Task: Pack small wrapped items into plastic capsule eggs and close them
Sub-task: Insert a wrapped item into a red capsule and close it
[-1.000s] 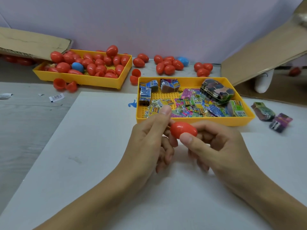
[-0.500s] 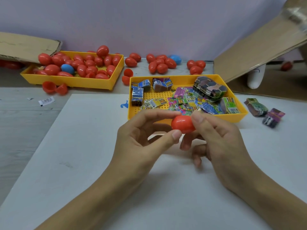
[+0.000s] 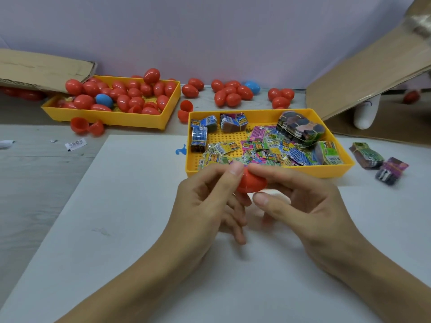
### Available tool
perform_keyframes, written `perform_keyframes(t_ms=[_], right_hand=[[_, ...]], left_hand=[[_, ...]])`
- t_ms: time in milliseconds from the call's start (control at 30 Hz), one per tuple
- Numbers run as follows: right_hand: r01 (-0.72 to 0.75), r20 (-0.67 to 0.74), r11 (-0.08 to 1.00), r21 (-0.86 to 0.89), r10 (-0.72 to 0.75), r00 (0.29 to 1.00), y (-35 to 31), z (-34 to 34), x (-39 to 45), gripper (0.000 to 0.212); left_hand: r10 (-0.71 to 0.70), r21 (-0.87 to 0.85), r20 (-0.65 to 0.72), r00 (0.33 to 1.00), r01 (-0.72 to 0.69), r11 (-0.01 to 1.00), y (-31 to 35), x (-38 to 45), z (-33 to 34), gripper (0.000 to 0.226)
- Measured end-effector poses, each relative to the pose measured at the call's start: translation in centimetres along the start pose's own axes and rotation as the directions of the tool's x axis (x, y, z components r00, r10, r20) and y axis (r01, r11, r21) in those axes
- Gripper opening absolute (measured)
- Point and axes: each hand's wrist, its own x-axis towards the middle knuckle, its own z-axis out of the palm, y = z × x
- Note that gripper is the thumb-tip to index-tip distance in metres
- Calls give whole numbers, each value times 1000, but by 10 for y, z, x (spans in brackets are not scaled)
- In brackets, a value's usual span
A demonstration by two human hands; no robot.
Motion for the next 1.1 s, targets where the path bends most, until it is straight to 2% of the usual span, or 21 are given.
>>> perform_keyframes(t_ms=[100,200,267,300,400,467,567,633,733,867,967,1033,1100], right_hand=[[-34,-36,996,82,37,999,1,-3,0,39],[-140,-83,973,181,157,984,0,-6,3,29],[-164,-86,974,153,179,980,-1,-3,5,50],[-153,-95,980,129,165,982,-2,-1,5,53],[-112,-137,989,99,125,983,-3,1,5,30],[-91,-149,990,103,106,983,-3,1,3,22],[-63,-173,989,137,86,981,-8,3,1,24],[-19,-240,995,99,42,970,-10,3,2,24],[73,-340,997,27,-59,938,-17,1,7,20],[192,-420,981,-13,-180,890,-36,1,20,24],[313,-407,949,-30,-298,864,-56,5,39,25],[337,-471,939,68,-267,841,-71,10,55,18],[339,-551,932,126,-218,805,-83,14,70,22]], left_hand=[[42,-55,29,999,-40,998,0,-1,-2,20],[100,-85,54,993,-96,992,-1,-3,-4,32],[143,-52,72,987,-140,989,-3,-4,-3,37],[169,-24,83,982,-167,986,-4,-4,-2,37],[206,34,90,974,-210,977,-5,-5,-1,40],[179,33,59,982,-181,983,-6,-5,-2,40],[141,13,-45,989,-140,990,-1,-3,3,31],[137,33,-102,985,-134,990,4,2,13,26],[169,88,-118,979,-159,983,14,16,30,22],[193,-4,-75,978,-194,981,38,39,50,23],[251,-115,-49,967,-255,960,60,55,56,22],[313,-170,-32,949,-314,934,78,62,57,16],[388,-183,-29,921,-386,904,91,65,55,12]])
